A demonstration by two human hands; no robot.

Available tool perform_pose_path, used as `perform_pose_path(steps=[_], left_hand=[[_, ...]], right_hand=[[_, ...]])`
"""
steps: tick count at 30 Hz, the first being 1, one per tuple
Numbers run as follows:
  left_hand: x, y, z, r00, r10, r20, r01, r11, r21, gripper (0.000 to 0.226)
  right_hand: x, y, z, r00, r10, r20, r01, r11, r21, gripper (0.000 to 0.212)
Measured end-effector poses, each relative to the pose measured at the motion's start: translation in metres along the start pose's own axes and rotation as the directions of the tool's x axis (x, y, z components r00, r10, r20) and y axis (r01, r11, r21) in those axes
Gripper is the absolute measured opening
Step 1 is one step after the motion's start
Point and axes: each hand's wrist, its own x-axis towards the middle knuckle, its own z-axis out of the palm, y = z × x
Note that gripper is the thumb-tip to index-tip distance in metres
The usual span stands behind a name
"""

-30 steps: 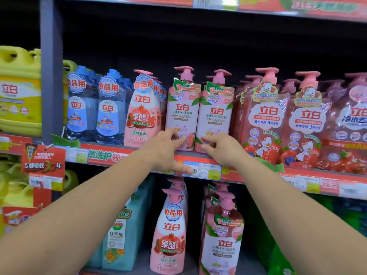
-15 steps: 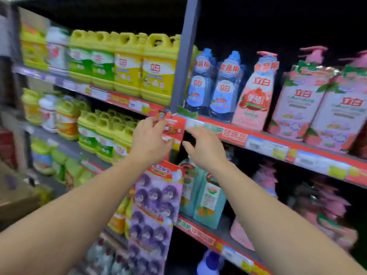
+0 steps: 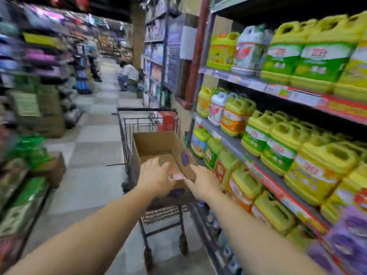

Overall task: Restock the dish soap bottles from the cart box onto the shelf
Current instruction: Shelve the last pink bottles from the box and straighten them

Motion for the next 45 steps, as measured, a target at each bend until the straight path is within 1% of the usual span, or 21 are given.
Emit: perform_pose_path(steps=[4, 8, 10, 14, 18, 23, 28, 31, 33, 35, 37, 39, 41, 42, 43, 44, 45], left_hand=[[0.012, -0.049, 0.022, 0.995, -0.099, 0.026, 0.098, 0.995, 0.028, 0.067], [0.035, -0.078, 0.049, 0.980, -0.155, 0.125, 0.150, 0.988, 0.046, 0.072], [0.053, -0.089, 0.061, 0.974, -0.178, 0.138, 0.172, 0.984, 0.051, 0.074], [0.107, -0.102, 0.090, 0.961, -0.205, 0.188, 0.200, 0.979, 0.044, 0.076], [0.176, -0.105, 0.119, 0.935, -0.236, 0.266, 0.230, 0.972, 0.052, 0.074], [0.246, -0.102, 0.160, 0.892, -0.268, 0.364, 0.280, 0.960, 0.021, 0.075], [0.283, -0.103, 0.203, 0.824, -0.266, 0.499, 0.314, 0.949, -0.012, 0.073], [0.304, -0.106, 0.237, 0.740, -0.281, 0.611, 0.392, 0.919, -0.053, 0.072], [0.316, -0.109, 0.264, 0.643, -0.278, 0.714, 0.468, 0.880, -0.078, 0.076], [0.326, -0.113, 0.290, 0.551, -0.237, 0.800, 0.509, 0.855, -0.098, 0.075], [0.333, -0.118, 0.318, 0.436, -0.198, 0.878, 0.584, 0.804, -0.109, 0.067], [0.335, -0.122, 0.342, 0.303, -0.142, 0.942, 0.668, 0.737, -0.104, 0.056], [0.334, -0.122, 0.367, 0.202, -0.109, 0.973, 0.771, 0.630, -0.089, 0.032], [0.332, -0.118, 0.376, 0.147, -0.090, 0.985, 0.811, 0.581, -0.068, 0.030], [0.329, -0.114, 0.382, 0.114, -0.062, 0.992, 0.840, 0.539, -0.063, 0.035], [0.327, -0.107, 0.385, 0.150, -0.030, 0.988, 0.869, 0.481, -0.118, 0.047], [0.323, -0.101, 0.390, 0.202, -0.019, 0.979, 0.906, 0.383, -0.179, 0.063]], right_hand=[[0.042, -0.028, 0.037, 0.999, -0.020, 0.049, 0.020, 1.000, 0.011, 0.059], [0.086, -0.038, 0.072, 0.991, -0.017, 0.130, 0.015, 1.000, 0.020, 0.059], [0.108, -0.036, 0.090, 0.986, -0.005, 0.169, -0.002, 0.999, 0.043, 0.060], [0.166, -0.017, 0.121, 0.973, 0.025, 0.231, -0.039, 0.998, 0.057, 0.060], [0.234, 0.015, 0.145, 0.953, 0.106, 0.282, -0.133, 0.988, 0.079, 0.061], [0.300, 0.057, 0.168, 0.920, 0.169, 0.355, -0.212, 0.974, 0.086, 0.061], [0.343, 0.078, 0.200, 0.877, 0.201, 0.436, -0.248, 0.967, 0.053, 0.065], [0.361, 0.088, 0.224, 0.835, 0.236, 0.497, -0.291, 0.956, 0.034, 0.063], [0.370, 0.095, 0.244, 0.795, 0.270, 0.543, -0.334, 0.942, 0.021, 0.065], [0.377, 0.103, 0.267, 0.751, 0.301, 0.588, -0.376, 0.927, 0.005, 0.066], [0.380, 0.108, 0.287, 0.699, 0.330, 0.635, -0.420, 0.908, -0.009, 0.065], [0.381, 0.111, 0.306, 0.628, 0.366, 0.687, -0.475, 0.879, -0.036, 0.060], [0.383, 0.113, 0.324, 0.568, 0.388, 0.726, -0.526, 0.849, -0.042, 0.055], [0.386, 0.114, 0.335, 0.543, 0.396, 0.740, -0.548, 0.835, -0.044, 0.055], [0.388, 0.114, 0.344, 0.523, 0.407, 0.749, -0.562, 0.825, -0.056, 0.054], [0.393, 0.114, 0.347, 0.520, 0.416, 0.746, -0.560, 0.826, -0.070, 0.052], [0.398, 0.115, 0.353, 0.509, 0.431, 0.745, -0.562, 0.822, -0.093, 0.049]])
